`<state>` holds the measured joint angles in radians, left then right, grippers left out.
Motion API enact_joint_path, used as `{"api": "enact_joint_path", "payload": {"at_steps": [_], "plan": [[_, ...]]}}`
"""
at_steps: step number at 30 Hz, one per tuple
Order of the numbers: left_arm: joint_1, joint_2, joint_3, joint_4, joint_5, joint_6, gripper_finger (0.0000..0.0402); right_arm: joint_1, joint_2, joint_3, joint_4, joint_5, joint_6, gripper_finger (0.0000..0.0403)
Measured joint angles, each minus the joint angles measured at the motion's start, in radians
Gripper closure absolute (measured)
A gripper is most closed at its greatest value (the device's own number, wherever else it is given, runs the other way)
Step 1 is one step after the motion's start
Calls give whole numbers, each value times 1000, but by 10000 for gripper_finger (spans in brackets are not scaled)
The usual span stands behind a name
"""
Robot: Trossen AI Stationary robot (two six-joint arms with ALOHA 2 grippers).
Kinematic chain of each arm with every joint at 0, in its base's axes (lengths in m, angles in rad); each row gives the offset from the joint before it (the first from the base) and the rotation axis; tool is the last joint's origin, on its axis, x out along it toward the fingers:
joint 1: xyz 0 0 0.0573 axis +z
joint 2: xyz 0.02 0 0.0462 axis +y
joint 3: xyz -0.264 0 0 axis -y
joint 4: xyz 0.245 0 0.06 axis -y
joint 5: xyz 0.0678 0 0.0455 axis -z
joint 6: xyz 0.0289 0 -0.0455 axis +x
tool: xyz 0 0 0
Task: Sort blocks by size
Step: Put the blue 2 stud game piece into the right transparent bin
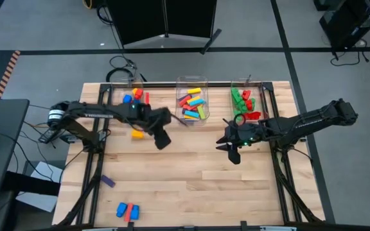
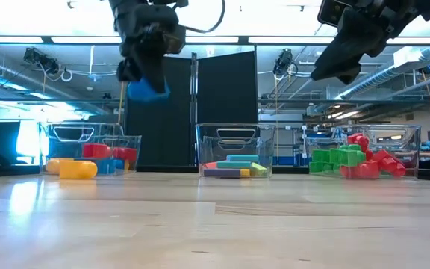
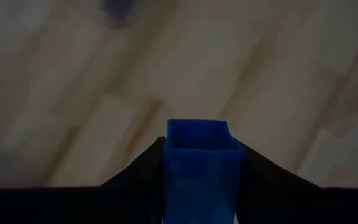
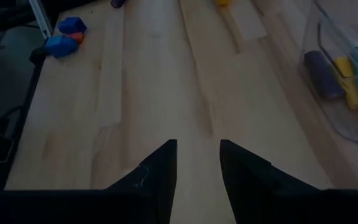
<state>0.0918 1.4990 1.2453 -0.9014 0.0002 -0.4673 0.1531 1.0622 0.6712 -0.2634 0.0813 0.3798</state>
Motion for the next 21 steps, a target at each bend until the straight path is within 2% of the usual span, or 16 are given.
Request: {"api": "enact_joint_path", "payload": {"at_steps": [5,10,14,18,21], "plan": [[125,0,108,-189,-3,141,265,-17,0,0,0,4,-23,270],[289,-13,119,-276,-4,307,265,-33,0,0,0,5,10,270],[435,-41,60,-269,-5,415,266,-49,0,0,-1,8,63,270],[576,-83,-29,-218,12,490,266,-62,0,0,0,55,92,270],[662,-98,-101,-161,49,494,265,-64,0,0,1,93,92,270]]}}
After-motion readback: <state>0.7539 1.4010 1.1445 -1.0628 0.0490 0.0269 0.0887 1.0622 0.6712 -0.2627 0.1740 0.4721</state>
